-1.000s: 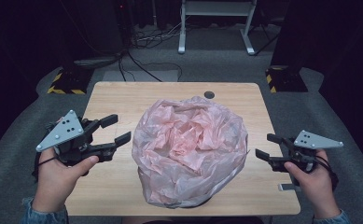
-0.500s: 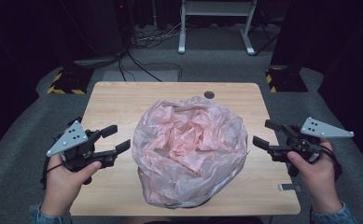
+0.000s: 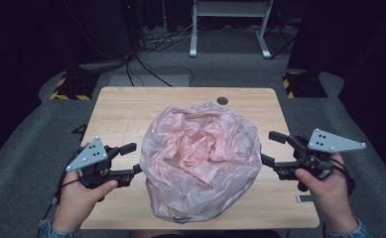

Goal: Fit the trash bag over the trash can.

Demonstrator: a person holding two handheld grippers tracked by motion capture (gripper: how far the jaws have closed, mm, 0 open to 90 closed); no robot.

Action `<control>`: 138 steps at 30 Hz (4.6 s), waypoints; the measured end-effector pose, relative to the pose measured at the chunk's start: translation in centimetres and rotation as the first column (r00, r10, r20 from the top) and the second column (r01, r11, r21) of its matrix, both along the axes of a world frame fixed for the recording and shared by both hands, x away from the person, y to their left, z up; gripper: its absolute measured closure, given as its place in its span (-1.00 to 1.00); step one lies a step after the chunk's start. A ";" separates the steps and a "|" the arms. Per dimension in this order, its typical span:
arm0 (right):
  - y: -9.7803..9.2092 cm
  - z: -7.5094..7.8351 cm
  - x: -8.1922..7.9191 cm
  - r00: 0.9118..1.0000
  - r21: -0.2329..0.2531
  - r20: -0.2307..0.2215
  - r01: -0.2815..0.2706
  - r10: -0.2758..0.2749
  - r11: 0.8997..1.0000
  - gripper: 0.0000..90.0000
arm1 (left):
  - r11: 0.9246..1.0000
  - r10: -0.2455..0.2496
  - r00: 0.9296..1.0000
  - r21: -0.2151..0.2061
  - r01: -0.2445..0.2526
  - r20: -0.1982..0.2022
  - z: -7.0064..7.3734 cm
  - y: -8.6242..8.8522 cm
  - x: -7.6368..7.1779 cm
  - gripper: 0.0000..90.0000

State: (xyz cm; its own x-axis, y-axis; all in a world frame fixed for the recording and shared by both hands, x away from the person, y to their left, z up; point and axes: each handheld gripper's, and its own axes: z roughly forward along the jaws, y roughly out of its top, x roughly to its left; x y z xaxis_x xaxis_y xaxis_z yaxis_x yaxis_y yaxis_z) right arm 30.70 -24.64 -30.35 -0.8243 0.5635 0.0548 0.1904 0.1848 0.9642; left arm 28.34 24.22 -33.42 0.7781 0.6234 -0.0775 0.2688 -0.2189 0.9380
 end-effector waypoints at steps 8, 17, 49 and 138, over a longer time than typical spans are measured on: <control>0.2 -1.8 0.3 0.999 -0.058 -0.032 -0.008 0.006 0.998 -0.51 | 1.000 -0.026 0.999 0.006 0.026 -0.027 -1.2 -0.8 0.4 -0.26; 0.7 -3.6 1.0 0.994 -0.088 -0.085 -0.074 0.067 0.993 -0.34 | 0.997 -0.072 0.996 -0.007 0.072 -0.056 -2.5 -1.3 0.8 -0.10; -0.6 -8.2 1.6 0.976 -0.233 -0.178 -0.167 0.127 0.958 1.00 | 0.996 -0.091 0.989 -0.011 0.091 -0.115 -5.8 -0.2 -0.2 0.88; 1.1 -5.6 -0.6 0.980 -0.171 -0.083 -0.195 0.183 0.966 1.00 | 0.985 -0.160 0.986 0.058 0.162 -0.038 -5.4 -1.6 -1.1 1.00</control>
State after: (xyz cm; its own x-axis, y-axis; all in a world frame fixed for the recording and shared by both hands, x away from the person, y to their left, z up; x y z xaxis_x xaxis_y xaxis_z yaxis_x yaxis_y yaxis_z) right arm 30.10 -23.51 -35.97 -0.9147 0.4032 0.0256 0.1973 0.3905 0.8992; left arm 27.27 22.65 -38.84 0.8661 0.4948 -0.0708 0.2561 -0.3177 0.9130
